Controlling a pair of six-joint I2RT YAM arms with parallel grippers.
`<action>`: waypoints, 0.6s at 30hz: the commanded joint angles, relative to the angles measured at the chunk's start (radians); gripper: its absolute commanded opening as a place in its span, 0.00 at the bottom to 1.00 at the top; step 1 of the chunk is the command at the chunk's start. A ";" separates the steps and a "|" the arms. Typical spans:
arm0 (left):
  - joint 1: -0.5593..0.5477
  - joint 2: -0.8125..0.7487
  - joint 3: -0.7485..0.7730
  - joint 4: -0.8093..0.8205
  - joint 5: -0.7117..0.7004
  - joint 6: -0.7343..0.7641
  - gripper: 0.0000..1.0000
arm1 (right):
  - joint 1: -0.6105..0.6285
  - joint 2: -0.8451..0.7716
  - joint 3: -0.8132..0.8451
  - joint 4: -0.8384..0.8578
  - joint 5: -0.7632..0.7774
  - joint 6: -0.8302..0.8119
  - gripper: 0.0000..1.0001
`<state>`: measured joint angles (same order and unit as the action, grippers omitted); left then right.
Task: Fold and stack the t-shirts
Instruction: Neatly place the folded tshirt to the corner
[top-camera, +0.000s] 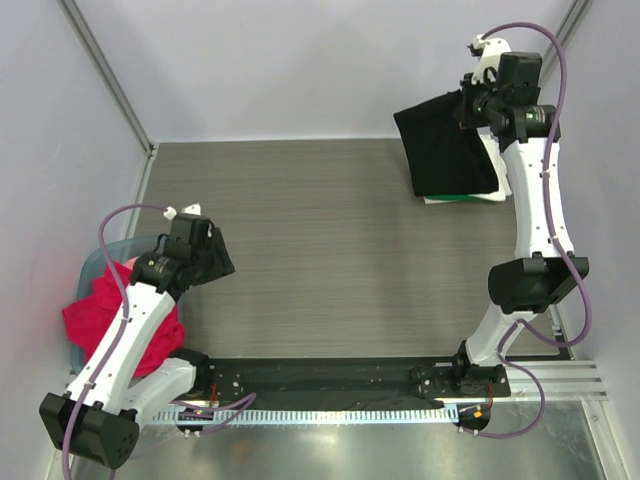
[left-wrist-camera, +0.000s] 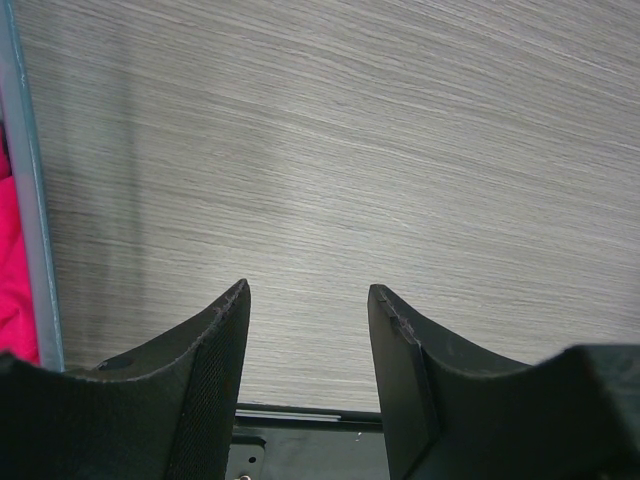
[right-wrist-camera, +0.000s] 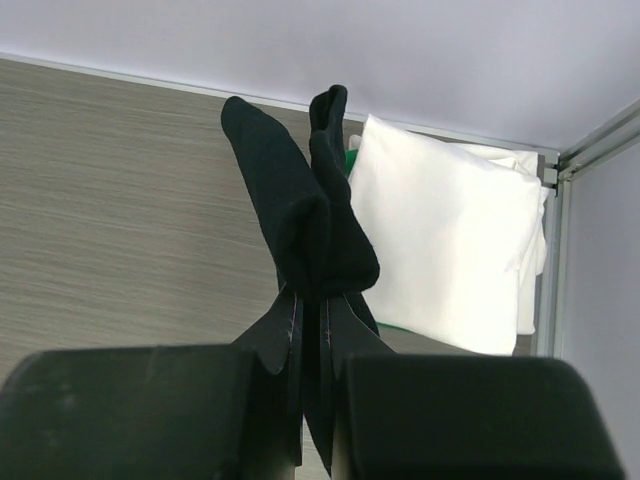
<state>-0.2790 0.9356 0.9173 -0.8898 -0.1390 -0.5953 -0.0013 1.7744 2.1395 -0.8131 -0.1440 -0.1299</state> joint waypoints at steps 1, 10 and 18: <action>0.004 -0.001 -0.003 0.031 -0.011 0.002 0.52 | -0.016 -0.001 0.072 0.055 -0.017 -0.033 0.01; 0.004 0.008 -0.003 0.028 -0.011 0.002 0.52 | -0.040 0.057 0.135 0.058 -0.019 -0.057 0.01; 0.004 0.022 -0.005 0.028 -0.010 0.002 0.51 | -0.077 0.131 0.192 0.078 -0.020 -0.077 0.01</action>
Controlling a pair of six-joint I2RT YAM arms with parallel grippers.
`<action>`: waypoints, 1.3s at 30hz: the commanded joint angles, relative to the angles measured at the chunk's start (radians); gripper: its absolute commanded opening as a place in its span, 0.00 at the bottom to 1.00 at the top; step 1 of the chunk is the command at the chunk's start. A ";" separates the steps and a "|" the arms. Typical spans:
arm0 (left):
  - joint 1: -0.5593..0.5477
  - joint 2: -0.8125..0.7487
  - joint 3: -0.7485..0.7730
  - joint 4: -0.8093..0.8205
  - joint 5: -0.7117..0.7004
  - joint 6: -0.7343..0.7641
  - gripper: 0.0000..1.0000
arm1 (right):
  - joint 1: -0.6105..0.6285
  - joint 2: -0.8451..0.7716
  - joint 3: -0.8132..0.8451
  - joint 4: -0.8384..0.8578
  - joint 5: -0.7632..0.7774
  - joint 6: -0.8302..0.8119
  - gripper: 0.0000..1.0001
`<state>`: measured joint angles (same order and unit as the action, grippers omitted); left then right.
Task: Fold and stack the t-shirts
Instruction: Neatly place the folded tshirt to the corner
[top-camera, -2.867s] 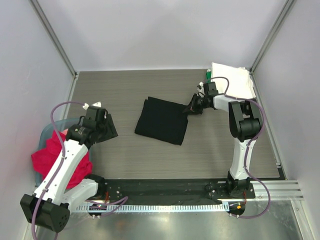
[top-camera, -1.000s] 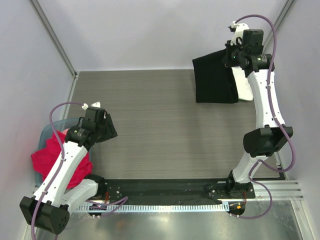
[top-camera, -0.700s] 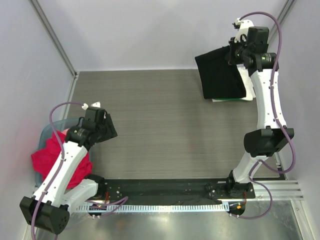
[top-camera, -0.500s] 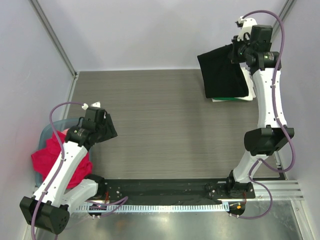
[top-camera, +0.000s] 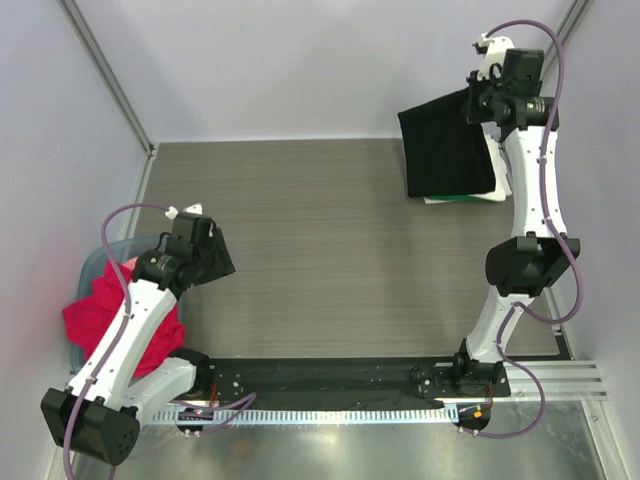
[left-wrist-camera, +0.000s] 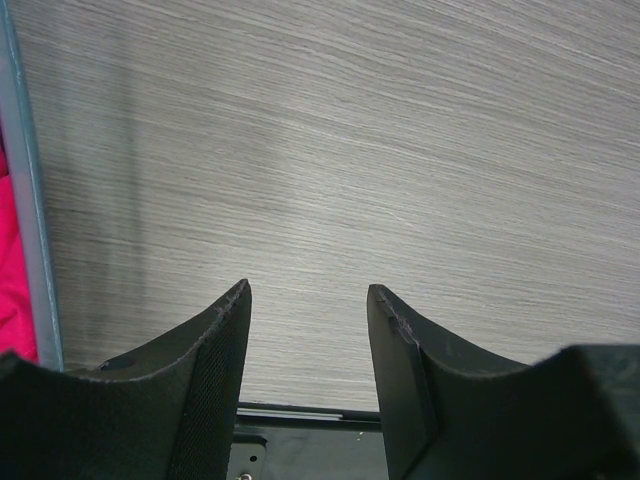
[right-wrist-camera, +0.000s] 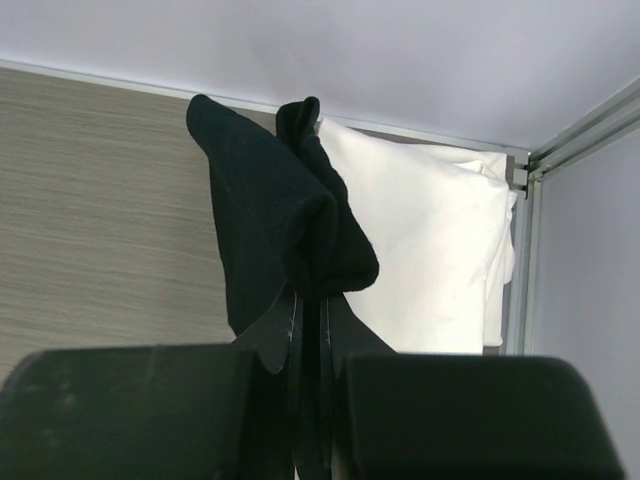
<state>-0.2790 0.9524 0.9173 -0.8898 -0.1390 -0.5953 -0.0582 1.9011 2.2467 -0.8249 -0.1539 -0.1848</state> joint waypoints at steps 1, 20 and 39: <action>0.001 0.006 -0.005 0.028 -0.010 0.002 0.51 | -0.025 0.012 0.091 0.108 -0.004 -0.025 0.01; -0.026 0.054 -0.003 0.012 -0.034 -0.008 0.50 | -0.103 0.240 0.142 0.377 0.017 -0.068 0.01; -0.060 0.134 0.009 -0.012 -0.076 -0.021 0.49 | -0.160 0.616 0.214 0.699 0.256 -0.022 0.75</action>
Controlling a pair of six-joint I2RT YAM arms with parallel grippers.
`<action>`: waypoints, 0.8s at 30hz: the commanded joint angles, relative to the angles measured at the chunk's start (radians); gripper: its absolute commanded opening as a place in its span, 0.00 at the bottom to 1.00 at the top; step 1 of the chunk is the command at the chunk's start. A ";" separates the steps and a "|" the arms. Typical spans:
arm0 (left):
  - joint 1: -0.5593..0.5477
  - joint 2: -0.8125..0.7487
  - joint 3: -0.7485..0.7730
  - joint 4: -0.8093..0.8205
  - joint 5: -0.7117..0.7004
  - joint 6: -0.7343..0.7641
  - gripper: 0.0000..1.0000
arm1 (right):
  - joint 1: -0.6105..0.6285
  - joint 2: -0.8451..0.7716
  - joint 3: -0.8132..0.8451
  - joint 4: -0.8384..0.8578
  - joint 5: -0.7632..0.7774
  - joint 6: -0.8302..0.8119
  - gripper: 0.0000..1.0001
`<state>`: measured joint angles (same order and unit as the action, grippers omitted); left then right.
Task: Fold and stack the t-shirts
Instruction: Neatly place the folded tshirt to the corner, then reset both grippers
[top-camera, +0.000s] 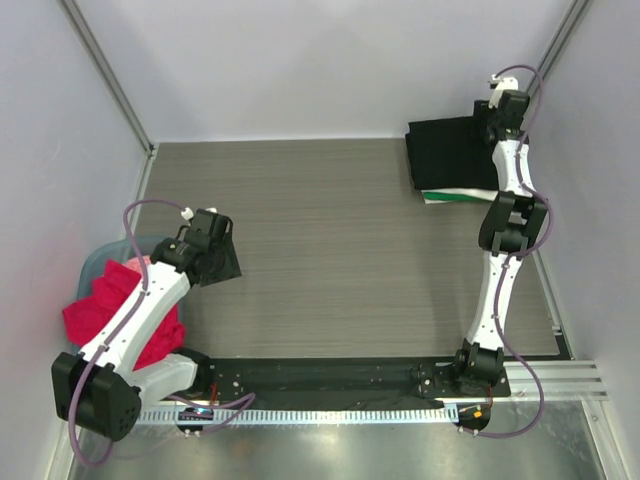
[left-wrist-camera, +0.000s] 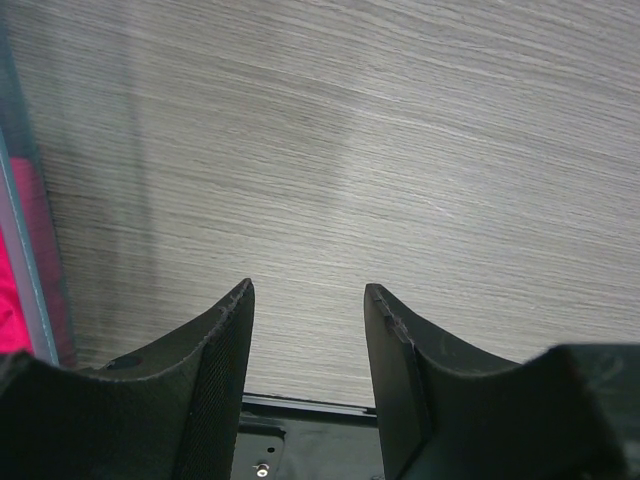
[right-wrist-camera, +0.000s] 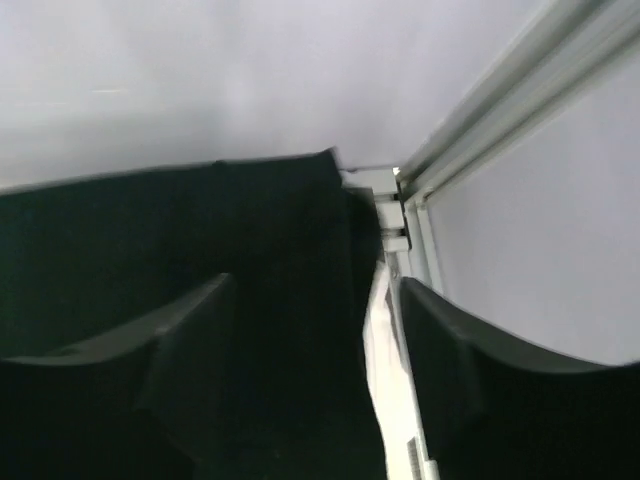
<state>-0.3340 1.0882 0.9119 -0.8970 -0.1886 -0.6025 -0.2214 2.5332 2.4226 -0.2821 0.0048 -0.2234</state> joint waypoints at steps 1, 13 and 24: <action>-0.005 -0.002 0.015 -0.005 -0.028 -0.014 0.49 | 0.004 -0.028 0.036 0.167 0.130 0.028 0.78; -0.007 -0.096 0.015 -0.002 -0.040 -0.017 0.57 | 0.004 -0.529 -0.235 0.192 0.209 0.276 0.98; -0.007 -0.309 -0.016 0.038 -0.081 -0.033 0.84 | 0.005 -1.322 -1.110 0.035 -0.108 0.617 1.00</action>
<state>-0.3347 0.8223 0.9085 -0.8982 -0.2443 -0.6262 -0.2203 1.2938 1.4933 -0.1871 -0.0231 0.2485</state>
